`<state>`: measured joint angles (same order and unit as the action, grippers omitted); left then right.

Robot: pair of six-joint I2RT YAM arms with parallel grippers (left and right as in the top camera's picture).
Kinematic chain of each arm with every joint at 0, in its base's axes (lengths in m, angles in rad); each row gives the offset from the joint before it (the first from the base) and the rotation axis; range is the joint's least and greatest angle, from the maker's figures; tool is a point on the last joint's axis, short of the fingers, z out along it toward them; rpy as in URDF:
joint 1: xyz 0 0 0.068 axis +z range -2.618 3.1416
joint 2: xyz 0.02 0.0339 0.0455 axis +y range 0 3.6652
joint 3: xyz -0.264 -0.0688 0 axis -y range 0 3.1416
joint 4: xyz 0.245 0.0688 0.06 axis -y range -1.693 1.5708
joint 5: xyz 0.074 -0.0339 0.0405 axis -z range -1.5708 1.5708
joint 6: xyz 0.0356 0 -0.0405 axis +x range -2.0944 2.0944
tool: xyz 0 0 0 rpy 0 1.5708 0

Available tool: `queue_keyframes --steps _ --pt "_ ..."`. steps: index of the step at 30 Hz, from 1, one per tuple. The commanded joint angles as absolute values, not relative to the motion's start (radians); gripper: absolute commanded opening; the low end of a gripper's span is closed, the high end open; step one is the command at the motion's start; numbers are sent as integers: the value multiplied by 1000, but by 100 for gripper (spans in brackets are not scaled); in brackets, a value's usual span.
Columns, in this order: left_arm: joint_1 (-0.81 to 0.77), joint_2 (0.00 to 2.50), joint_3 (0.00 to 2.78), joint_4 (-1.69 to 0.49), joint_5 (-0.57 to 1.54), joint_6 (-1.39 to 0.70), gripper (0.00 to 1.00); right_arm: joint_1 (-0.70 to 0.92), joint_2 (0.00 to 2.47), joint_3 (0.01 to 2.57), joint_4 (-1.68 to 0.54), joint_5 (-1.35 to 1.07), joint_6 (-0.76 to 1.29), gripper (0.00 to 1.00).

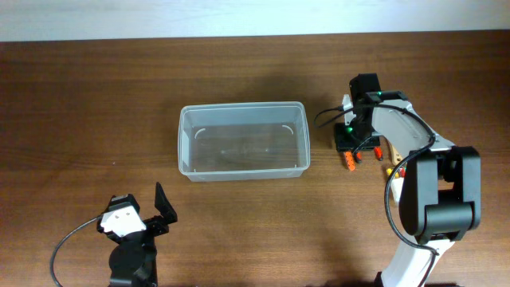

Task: Pack container
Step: 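Close the right gripper on the orange socket strip, then carry the strip with the right gripper into the container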

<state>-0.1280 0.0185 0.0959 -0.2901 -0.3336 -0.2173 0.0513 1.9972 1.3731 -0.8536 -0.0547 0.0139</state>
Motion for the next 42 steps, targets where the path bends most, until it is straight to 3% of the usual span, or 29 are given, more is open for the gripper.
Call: queue_keyframes --steps 1,24,26,28,30,36,42 --pt "-131 12 93 -292 -337 -208 99 59 2004 1370 -843 -68 -5 41" --pt "-131 12 93 -292 -337 -208 99 59 2007 1309 -776 -68 -30 36" --pt "-131 12 93 -292 -337 -208 99 59 2007 1307 -773 -68 -30 32" --pt "-131 12 93 -292 -337 -208 99 59 2007 1307 -772 -68 -30 13" --pt "-131 12 93 -292 -337 -208 99 59 2007 1307 -772 -68 -30 3" --pt "-131 12 93 -292 -337 -208 99 59 2001 1368 -822 -68 -30 4" --pt "-131 12 93 -292 -337 -208 99 59 1985 1640 -970 -68 -31 4"
